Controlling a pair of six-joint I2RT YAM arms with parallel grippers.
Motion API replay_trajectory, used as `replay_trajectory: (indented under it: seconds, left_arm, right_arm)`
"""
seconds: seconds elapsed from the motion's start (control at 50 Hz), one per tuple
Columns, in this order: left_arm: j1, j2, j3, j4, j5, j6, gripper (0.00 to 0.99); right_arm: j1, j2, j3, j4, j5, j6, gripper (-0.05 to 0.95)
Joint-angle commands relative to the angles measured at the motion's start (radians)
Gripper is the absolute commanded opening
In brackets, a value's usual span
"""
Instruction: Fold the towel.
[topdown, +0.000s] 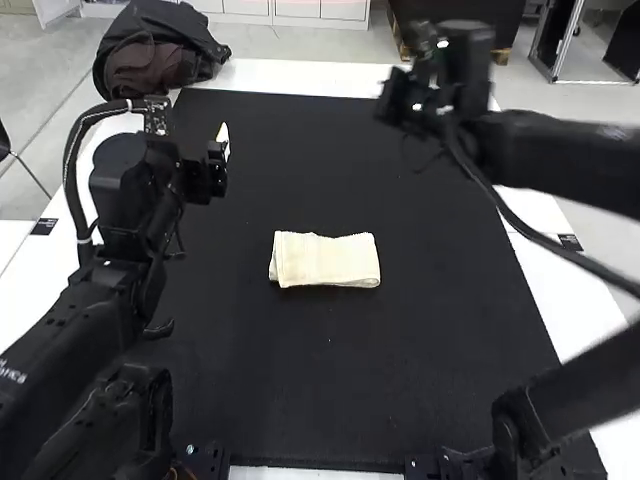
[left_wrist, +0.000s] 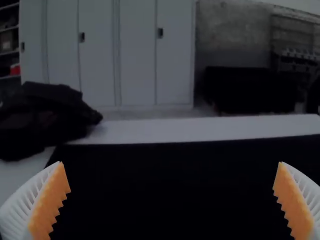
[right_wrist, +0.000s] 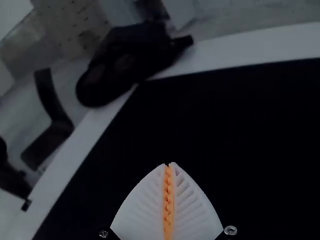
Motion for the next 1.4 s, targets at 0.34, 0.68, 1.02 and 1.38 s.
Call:
replay_trajectory:
  seconds: [0.34, 0.68, 1.02, 1.38]
  left_arm:
    - [-0.007, -0.33, -0.137, 0.095, -0.02, 0.056, 0.957]
    - [0.049, -0.54, -0.241, 0.159, -0.014, 0.067, 0.957]
    - [0.096, -0.56, -0.244, 0.039, 0.042, 0.113, 0.959]
    - [0.102, -0.56, -0.244, -0.208, 0.051, 0.113, 0.969]
  right_arm:
    - [-0.196, -0.558, -0.429, 0.088, 0.226, -0.193, -0.01]
    - [-0.315, -0.912, -0.619, 0.082, 0.216, -0.276, -0.01]
    - [-0.421, -1.196, -0.691, 0.017, 0.176, -0.36, -0.01]
    - [-0.432, -1.195, -0.838, -0.001, 0.153, -0.357, 0.0]
